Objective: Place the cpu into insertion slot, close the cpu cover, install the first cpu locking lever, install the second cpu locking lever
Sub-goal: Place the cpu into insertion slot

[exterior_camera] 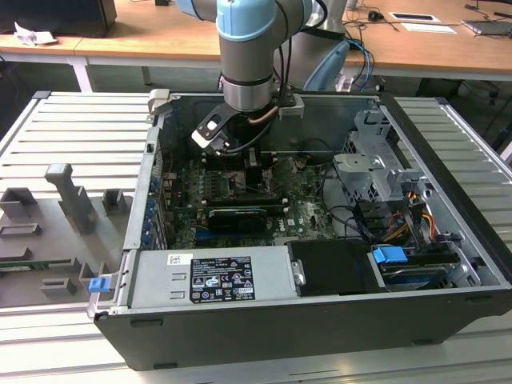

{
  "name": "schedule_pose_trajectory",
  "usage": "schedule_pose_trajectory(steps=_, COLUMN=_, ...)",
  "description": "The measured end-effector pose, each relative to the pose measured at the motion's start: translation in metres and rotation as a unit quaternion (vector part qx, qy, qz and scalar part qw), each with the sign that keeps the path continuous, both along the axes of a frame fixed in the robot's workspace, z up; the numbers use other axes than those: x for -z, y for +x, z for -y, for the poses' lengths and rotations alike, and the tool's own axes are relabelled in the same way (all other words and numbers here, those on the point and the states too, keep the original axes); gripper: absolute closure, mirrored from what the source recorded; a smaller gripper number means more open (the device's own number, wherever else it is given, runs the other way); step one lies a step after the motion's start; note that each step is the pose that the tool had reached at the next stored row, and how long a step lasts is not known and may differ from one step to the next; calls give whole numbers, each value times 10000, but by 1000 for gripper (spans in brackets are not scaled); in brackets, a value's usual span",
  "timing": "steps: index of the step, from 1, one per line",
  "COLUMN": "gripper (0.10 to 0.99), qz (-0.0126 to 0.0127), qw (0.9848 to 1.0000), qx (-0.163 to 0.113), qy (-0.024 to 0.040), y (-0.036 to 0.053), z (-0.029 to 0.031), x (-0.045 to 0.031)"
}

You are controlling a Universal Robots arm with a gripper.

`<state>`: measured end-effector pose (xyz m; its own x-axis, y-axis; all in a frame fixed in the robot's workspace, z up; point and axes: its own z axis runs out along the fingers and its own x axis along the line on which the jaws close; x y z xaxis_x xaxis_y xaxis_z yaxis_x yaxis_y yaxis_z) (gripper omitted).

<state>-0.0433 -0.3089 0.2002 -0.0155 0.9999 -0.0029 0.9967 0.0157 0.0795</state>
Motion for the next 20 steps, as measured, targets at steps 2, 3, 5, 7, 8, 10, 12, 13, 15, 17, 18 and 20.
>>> schedule_pose_trajectory(steps=2, gripper=482, qz=0, qw=10000, qx=-1, qy=-10, y=3, z=3, x=0)
schedule_pose_trajectory(steps=3, gripper=482, qz=-1, qw=10000, qx=-1, qy=-21, y=4, z=3, x=0)
schedule_pose_trajectory(steps=5, gripper=557, qz=-1, qw=10000, qx=-1, qy=-41, y=3, z=5, x=-2)
schedule_pose_trajectory(steps=7, gripper=557, qz=0, qw=10000, qx=-1, qy=-47, y=4, z=4, x=-8)
schedule_pose_trajectory(steps=8, gripper=557, qz=1, qw=10000, qx=1, qy=-96, y=4, z=3, x=-21)
schedule_pose_trajectory(steps=10, gripper=557, qz=-1, qw=9999, qx=33, qy=-134, y=9, z=4, x=-21)
schedule_pose_trajectory(steps=12, gripper=557, qz=-2, qw=9999, qx=95, qy=-135, y=19, z=4, x=-17)
schedule_pose_trajectory(steps=13, gripper=557, qz=-1, qw=9999, qx=96, qy=-135, y=18, z=5, x=-14)
schedule_pose_trajectory(steps=15, gripper=557, qz=-1, qw=9999, qx=96, qy=-135, y=18, z=7, x=-12)
schedule_pose_trajectory(steps=17, gripper=557, qz=3, qw=9999, qx=95, qy=-135, y=17, z=10, x=-10)
schedule_pose_trajectory(steps=18, gripper=557, qz=4, qw=9999, qx=95, qy=-139, y=17, z=11, x=-10)
schedule_pose_trajectory(steps=20, gripper=557, qz=5, qw=9998, qx=96, qy=-153, y=16, z=11, x=-9)
